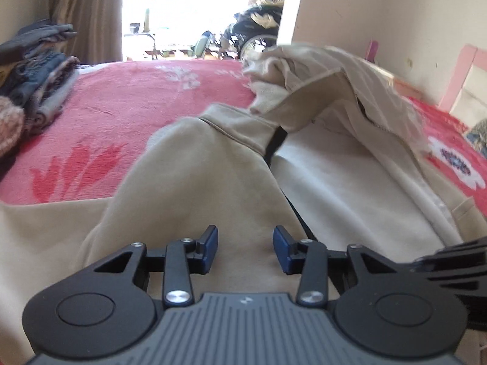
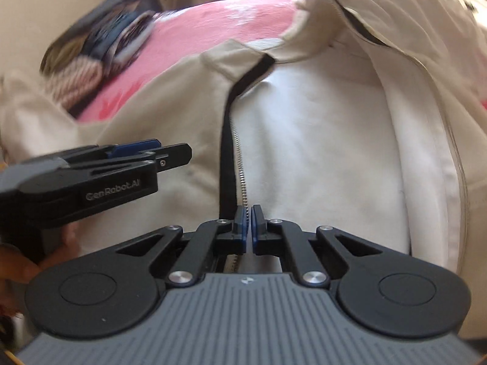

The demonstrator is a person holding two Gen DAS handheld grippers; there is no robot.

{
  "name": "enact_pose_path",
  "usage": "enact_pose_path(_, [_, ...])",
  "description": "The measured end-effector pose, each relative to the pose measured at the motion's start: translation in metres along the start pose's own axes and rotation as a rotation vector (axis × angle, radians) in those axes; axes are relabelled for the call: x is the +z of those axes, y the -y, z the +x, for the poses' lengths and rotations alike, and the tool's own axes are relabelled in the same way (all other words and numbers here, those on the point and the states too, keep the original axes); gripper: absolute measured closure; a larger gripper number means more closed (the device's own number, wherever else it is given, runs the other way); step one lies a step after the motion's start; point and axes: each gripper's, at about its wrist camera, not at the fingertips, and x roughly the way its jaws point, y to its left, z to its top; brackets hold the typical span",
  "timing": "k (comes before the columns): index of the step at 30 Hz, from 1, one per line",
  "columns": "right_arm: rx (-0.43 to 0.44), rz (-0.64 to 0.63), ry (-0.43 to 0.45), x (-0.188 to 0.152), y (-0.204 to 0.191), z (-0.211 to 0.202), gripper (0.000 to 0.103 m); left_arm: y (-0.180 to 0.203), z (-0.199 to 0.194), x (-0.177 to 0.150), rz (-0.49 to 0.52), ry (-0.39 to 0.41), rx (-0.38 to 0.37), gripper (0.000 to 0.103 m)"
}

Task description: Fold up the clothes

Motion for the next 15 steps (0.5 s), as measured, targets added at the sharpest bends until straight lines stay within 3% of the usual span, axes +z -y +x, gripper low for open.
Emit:
enact_pose_path(2, [-0.027, 0.034, 0.01, 0.003, 0.008, -0.006, 0.101, 0.008, 0.008, -0.002, 0.022, 0.005, 0.011, 0.055])
enact_pose_path(4, [0.009, 0.101, 0.063, 0.008, 0.018, -0.02, 0.101, 0.013, 0.007, -0.004, 0.037, 0.015, 0.017, 0.055])
enact_pose_path(8, [0.093, 0.015, 0.157, 0.044, 0.019, -0.024, 0.098, -0.004, -0.009, -0.003, -0.097, 0.013, -0.051, 0.057])
enact_pose_path(12, [0.279, -0.043, 0.091, 0.085, 0.006, 0.025, 0.098, -0.024, -0.04, -0.008, -0.187, 0.03, -0.052, 0.057])
enact_pose_path(15, [0.285, -0.1, -0.035, 0.092, -0.002, 0.069, 0.099, -0.044, -0.07, -0.016, -0.247, 0.066, -0.029, 0.057])
